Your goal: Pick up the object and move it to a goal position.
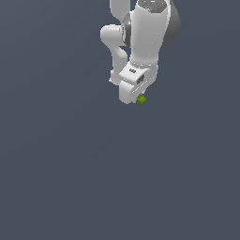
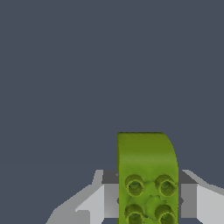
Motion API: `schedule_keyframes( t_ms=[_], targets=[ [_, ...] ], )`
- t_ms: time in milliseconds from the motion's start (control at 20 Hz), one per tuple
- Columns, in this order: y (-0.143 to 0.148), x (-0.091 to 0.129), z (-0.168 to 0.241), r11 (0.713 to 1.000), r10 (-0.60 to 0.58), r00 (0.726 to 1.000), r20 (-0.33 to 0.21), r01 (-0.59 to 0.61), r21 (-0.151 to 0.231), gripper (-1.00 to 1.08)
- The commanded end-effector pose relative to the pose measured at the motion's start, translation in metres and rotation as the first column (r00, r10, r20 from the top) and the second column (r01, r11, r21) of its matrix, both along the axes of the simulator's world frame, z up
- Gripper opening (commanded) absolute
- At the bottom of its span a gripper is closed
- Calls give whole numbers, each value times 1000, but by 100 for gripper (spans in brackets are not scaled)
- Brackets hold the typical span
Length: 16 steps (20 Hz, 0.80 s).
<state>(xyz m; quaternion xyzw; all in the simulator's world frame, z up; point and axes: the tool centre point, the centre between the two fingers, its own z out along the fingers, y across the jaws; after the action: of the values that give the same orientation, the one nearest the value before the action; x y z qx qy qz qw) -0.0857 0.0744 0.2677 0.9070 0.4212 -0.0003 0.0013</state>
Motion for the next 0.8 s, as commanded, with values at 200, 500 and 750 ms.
schedule_keyframes(
  t_ms=[200,500,750],
  targets=[
    [35,-7,53,1000,-1,1000,-1,1,1,-100],
    [55,-9,83,1000,-1,1000,-1,1,2,-100],
    [62,-9,94,1000,-2,1000,-1,2,2,-100]
  ],
)
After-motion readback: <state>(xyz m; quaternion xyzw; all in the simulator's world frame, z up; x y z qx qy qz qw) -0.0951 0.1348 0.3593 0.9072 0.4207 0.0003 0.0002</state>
